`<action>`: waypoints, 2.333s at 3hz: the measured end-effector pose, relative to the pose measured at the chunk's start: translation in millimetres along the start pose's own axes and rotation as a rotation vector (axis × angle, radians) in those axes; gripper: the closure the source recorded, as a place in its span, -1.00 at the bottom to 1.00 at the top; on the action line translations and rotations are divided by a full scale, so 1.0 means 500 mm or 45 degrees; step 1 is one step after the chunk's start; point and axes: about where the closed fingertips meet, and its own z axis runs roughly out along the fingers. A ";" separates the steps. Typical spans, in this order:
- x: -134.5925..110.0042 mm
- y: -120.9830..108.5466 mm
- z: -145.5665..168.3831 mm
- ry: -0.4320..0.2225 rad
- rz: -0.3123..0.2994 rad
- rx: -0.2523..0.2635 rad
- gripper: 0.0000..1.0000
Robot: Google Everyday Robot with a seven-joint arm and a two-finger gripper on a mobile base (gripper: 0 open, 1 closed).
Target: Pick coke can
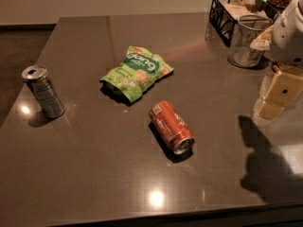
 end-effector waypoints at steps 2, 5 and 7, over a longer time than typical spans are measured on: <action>-0.024 0.008 0.005 -0.029 -0.053 -0.030 -1.00; -0.165 0.116 0.071 0.002 0.068 -0.180 -1.00; -0.218 0.161 0.146 0.101 0.313 -0.225 -1.00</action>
Offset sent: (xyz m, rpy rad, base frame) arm -0.0021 0.0282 -0.0080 0.0319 0.0496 0.1167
